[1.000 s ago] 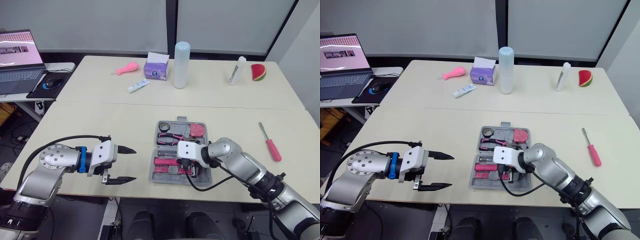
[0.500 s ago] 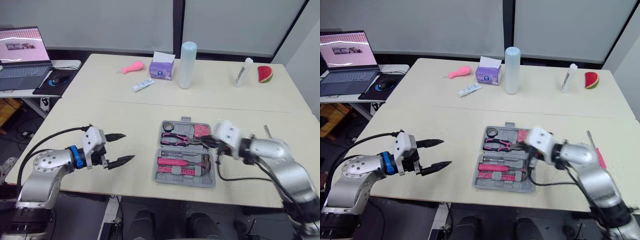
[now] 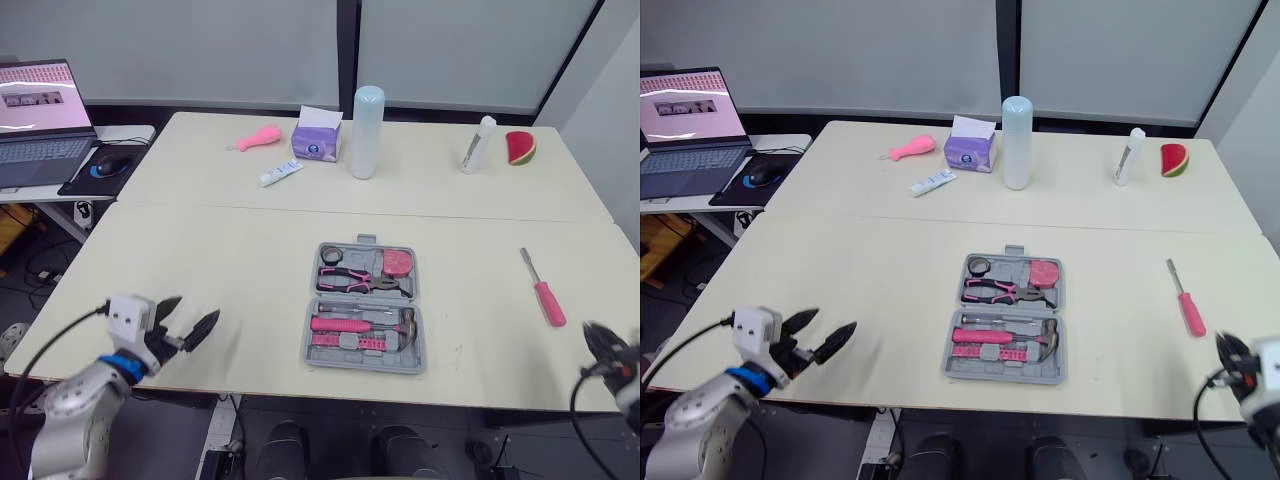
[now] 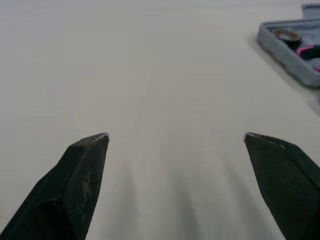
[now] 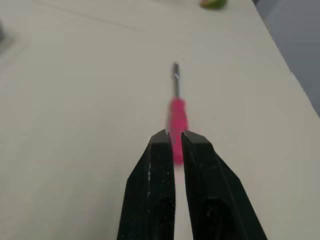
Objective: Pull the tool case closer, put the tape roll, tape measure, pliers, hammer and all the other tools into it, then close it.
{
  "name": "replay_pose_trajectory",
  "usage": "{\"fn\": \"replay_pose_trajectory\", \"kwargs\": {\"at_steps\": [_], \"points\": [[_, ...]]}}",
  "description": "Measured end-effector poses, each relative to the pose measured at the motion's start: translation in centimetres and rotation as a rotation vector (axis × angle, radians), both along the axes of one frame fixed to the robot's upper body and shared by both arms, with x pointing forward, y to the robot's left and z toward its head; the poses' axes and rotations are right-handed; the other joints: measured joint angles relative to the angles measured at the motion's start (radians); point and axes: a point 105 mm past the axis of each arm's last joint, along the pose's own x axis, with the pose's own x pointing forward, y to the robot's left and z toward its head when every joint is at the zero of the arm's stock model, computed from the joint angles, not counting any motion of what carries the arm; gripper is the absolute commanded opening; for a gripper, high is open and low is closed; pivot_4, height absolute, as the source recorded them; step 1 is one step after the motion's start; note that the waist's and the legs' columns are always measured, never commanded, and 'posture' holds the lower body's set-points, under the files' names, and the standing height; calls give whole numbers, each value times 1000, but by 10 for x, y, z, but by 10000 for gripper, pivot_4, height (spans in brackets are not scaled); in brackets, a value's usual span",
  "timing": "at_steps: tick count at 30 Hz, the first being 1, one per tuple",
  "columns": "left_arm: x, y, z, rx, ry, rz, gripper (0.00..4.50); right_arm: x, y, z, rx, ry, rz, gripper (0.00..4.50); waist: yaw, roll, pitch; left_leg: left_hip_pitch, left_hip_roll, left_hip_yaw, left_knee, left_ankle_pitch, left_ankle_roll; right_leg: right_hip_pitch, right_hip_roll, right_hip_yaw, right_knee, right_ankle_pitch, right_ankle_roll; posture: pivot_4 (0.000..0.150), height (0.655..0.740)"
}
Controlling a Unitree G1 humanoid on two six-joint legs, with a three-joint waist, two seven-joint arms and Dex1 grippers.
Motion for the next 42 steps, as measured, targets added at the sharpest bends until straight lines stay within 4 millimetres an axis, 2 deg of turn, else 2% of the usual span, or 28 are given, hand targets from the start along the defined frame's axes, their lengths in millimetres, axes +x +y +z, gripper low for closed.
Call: {"fn": "replay_pose_trajectory", "kwargs": {"at_steps": [2, 6, 9, 13, 16, 20, 25, 29, 34, 38, 42], "points": [[-5, -2, -3, -4, 6, 20, 45000, -9, -7, -5, 8, 10, -33, 16478, -3, 0, 0, 2, 0, 1, 0, 0, 0, 1, 0, 1, 1, 0, 0, 1500, 6921], [-7, -8, 4, -7, -26, 36, 45000, -13, -13, -6, 16, 5, -39, 25303, -5, 2, -1, 15, 0, 2, -2, 0, 0, 15, 0, 2, -5, 0, 0, 1500, 6921], [-10, -9, 2, -12, -15, 51, 45000, -12, -15, -5, 27, 4, -29, 32378, -4, 2, -3, 14, 0, 2, -2, 0, 0, 16, 0, 2, -7, 0, 0, 1500, 6921], [-11, -9, 2, -9, -12, 49, 45000, -8, -12, -4, 21, 24, 23, 44482, -2, 2, -3, 14, -1, 2, -3, 0, 0, 16, 0, 2, -8, 0, 0, 1500, 6921], [-11, -14, 4, 5, -9, -6, 45000, -2, -9, 1, 15, 27, 66, 44482, -2, 2, -3, 14, -1, 3, -3, 0, 0, 16, 0, 3, -8, 0, 0, 1500, 6921], [-1, -31, 19, 60, -37, -198, 45000, 20, -4, 15, -20, 46, 159, 44482, -1, 2, -3, 14, -1, 3, -3, 0, 0, 16, 1, 3, -8, 0, 0, 1500, 6921], [12, -75, 51, 128, -103, -553, 45000, 51, 0, 34, -77, 91, 260, 44482, 1, 2, -3, 14, -1, 3, -3, 0, 0, 16, 1, 2, -8, 0, 0, 1500, 6921], [20, -119, 80, 91, -172, -782, 45000, 69, 7, 41, -96, 130, 318, 44482, 3, 2, -3, 13, -2, 3, -3, 0, 0, 16, 2, 2, -9, 0, 0, 1500, 6921], [16, -157, 97, 54, -165, -990, 45000, 85, 14, 29, -88, 209, 345, 44482, 1, 2, -3, 12, -1, 3, -3, 0, 0, 16, 2, 3, -10, 0, 0, 1500, 6921], [13, -177, 103, 43, -137, -1102, 45000, 105, 12, 23, -48, 233, 305, 44482, -2, 2, -2, 13, -1, 4, -3, 0, 0, 16, 4, 3, -9, 0, 0, 1500, 6921], [12, -188, 109, 34, -139, -1161, 45000, 124, 3, 16, -66, 261, 248, 44482, 2, 2, -2, 12, -1, 3, -3, 0, -1, 15, 4, 3, -10, 0, 0, 1500, 6921]]}}
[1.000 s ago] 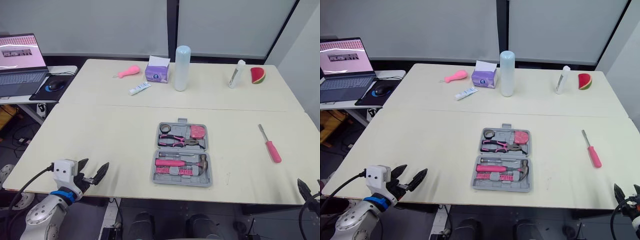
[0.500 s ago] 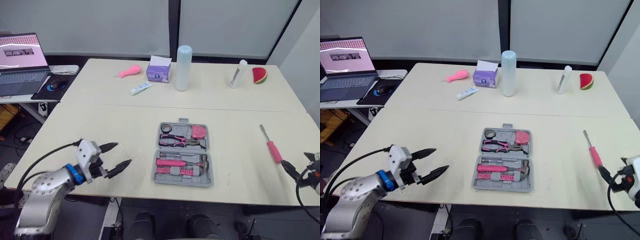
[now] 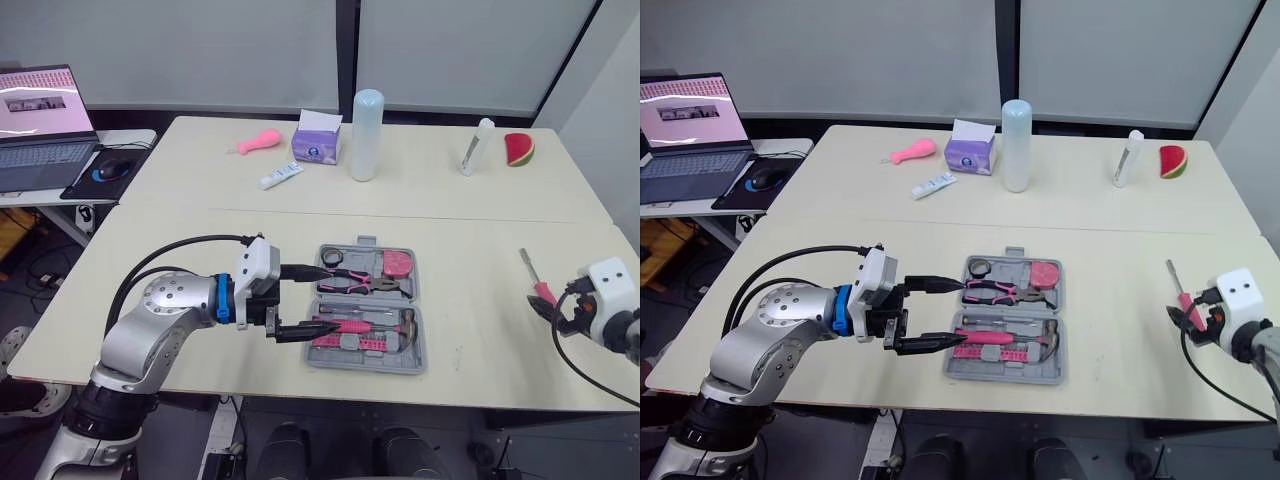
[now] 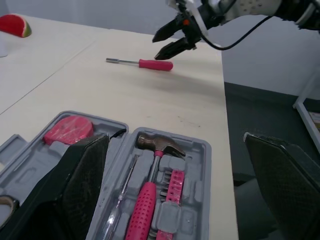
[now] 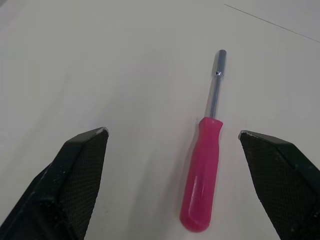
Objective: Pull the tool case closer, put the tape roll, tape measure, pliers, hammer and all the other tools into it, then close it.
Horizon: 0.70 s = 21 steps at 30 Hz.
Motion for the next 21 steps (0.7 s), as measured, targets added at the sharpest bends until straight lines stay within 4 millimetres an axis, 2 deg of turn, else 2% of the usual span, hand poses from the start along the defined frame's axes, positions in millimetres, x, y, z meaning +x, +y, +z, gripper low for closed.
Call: {"fn": "replay_pose_trajectory", "kwargs": {"at_steps": [4, 12, 21], "points": [[0, -6, 2, -14, 2, -18, 45000, 2, -13, -16, -31, 45, -56, 44482, 3, 0, 0, -1, 0, 0, 0, 0, -1, 0, 0, 0, -1, 0, 0, 1500, 6921], [-1, -18, 3, -38, 17, -34, 45000, 15, -30, -25, -45, 20, -144, 44482, 0, 0, 0, -1, 0, 0, 1, 1, -1, 0, -1, 0, 0, 0, 0, 1500, 6921], [1, -24, 9, -43, 16, -53, 45000, 33, -31, -33, 49, 10, -178, 44482, -1, 0, 0, -2, 0, 1, 2, 1, -2, 0, -1, 0, 0, 0, 0, 1500, 6921]]}}
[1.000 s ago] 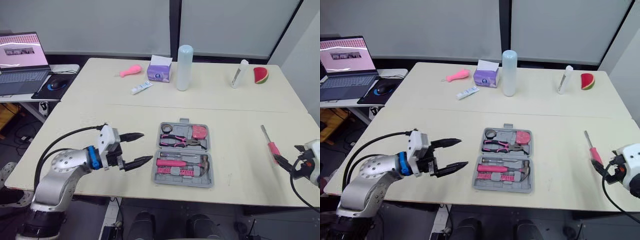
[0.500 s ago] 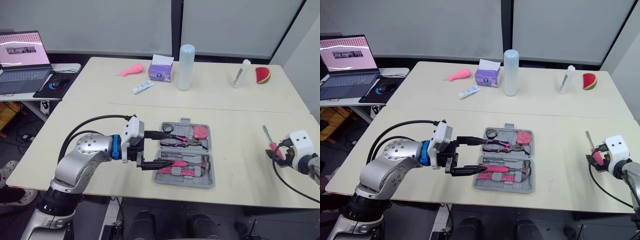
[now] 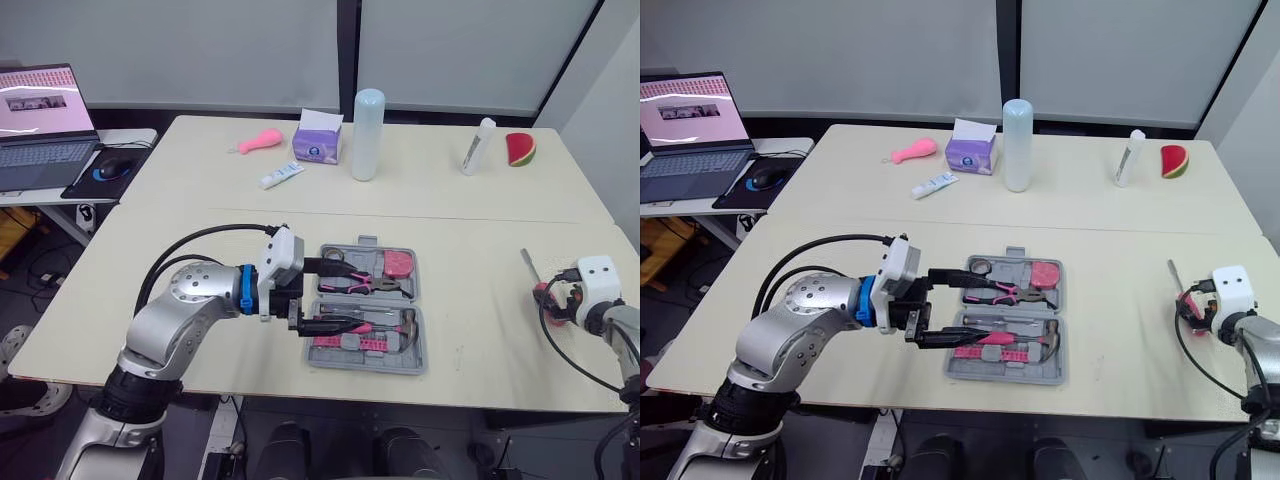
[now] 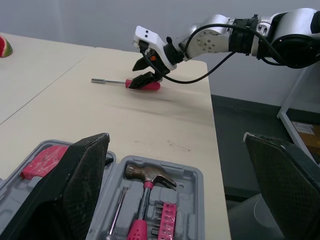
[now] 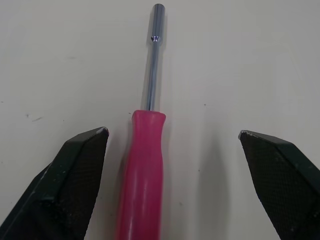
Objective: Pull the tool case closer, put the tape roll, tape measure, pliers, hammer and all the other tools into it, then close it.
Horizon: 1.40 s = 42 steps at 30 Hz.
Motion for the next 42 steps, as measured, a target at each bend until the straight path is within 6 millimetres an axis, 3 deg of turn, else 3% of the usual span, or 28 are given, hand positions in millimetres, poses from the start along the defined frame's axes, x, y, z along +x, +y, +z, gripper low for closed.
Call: {"fn": "replay_pose_trajectory", "kwargs": {"at_steps": [3, 8, 16, 22, 27, 31, 36, 42], "points": [[0, 0, 0, 0, 7, -2, 45000, 3, 4, -4, 21, 16, 14, 38237, 0, 0, 0, 0, 0, 0, 0, 0, 0, 0, 0, 0, 0, 0, 0, 1500, 6921], [-1, 0, 0, -1, 8, -4, 45000, 7, 6, -7, 28, 28, 19, 22741, 1, 0, 0, 0, 0, 0, 0, 0, 0, 0, 0, 0, 0, 0, 0, 1500, 6921], [0, 0, 0, 0, 5, -5, 45000, 8, 6, -8, 31, 23, 15, 8313, 1, 0, 0, 0, 0, 0, 0, 0, 0, 0, 0, 0, 0, 0, 0, 1500, 6921], [0, 0, 0, 9, -1, -5, 45000, 4, 9, -8, 34, 24, 24, 8169, 1, 0, 0, 0, 0, 0, 0, 0, 0, 0, -1, 0, 0, 0, 0, 1500, 6921], [1, 1, -2, 29, -7, 0, 45000, -11, 20, -10, 61, 32, 20, 8169, 3, 0, 0, -2, 0, -1, 0, 0, 0, 0, -1, -1, 0, 0, 0, 1500, 6921], [-1, 11, -8, 78, -13, 6, 45000, -36, 65, -12, 123, 48, 64, 8168, 1, 1, 0, -4, 2, -3, -1, 0, 0, -3, -2, -1, 0, 0, 0, 1500, 6921], [-7, 28, -21, 168, -43, -12, 45000, -59, 119, -2, 197, 29, 45, 8168, 2, 3, 1, -4, 1, -4, -1, 0, 0, -3, -2, -1, 0, 0, 0, 1500, 6921], [-6, 32, -24, 184, -75, -26, 45000, -67, 156, -1, 269, 20, -33, 8168, 3, 3, 1, -4, 0, -4, -2, -1, 1, -4, -1, -2, 0, 0, 0, 1500, 6921]]}}
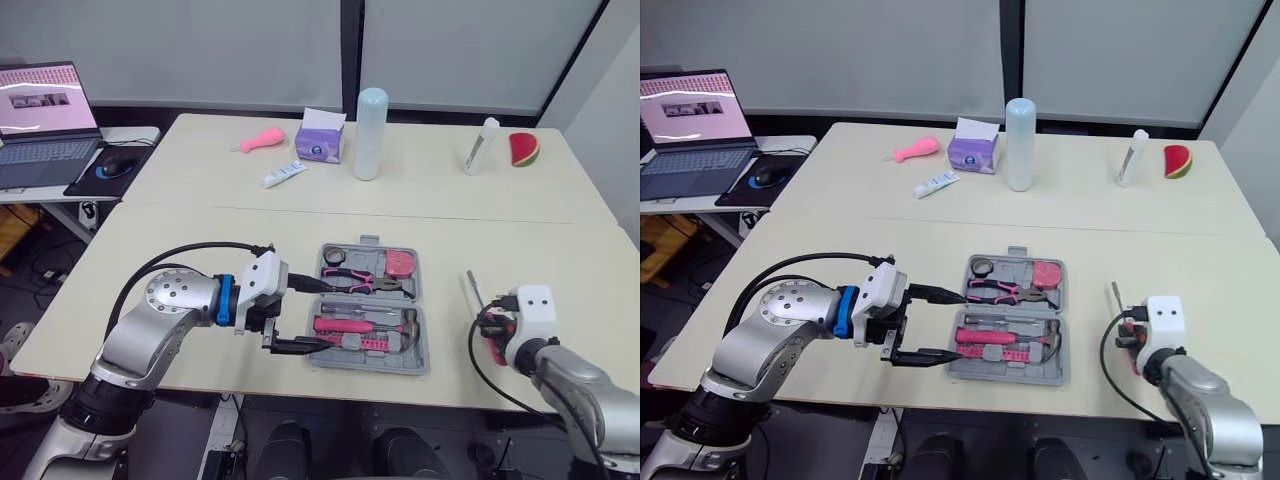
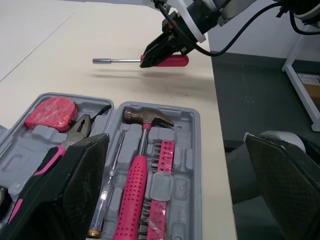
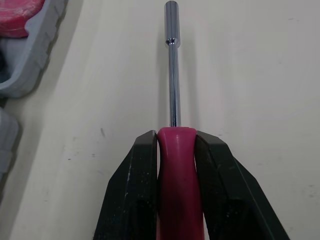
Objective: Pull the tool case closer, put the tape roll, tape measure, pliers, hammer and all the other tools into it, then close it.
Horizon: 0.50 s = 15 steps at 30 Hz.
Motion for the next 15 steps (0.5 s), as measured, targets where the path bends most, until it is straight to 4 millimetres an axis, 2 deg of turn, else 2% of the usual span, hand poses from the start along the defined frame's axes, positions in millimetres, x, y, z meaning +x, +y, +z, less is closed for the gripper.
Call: {"fn": "replay_pose_trajectory", "kwargs": {"at_steps": [2, 10, 15], "points": [[-1, 0, -1, 1, 1, -2, 45000, -1, 10, -7, 18, 24, -15, 8168, -1, 0, 0, 0, 0, 0, 0, 0, 0, -1, 0, 0, 0, 0, 0, 1500, 6921], [-2, 1, -5, 6, 11, -2, 45000, 3, 29, -14, 29, 36, -45, 8168, -2, 0, 0, 0, 0, 0, -1, -1, 1, -1, 0, 0, 1, 0, 0, 1500, 6921], [-2, 1, -5, 6, 12, 0, 45000, 5, 31, -17, 30, 34, -54, 8168, -2, 0, 0, -1, 0, 0, -1, -1, 1, -2, 0, 0, 1, 0, 0, 1500, 6921]]}}
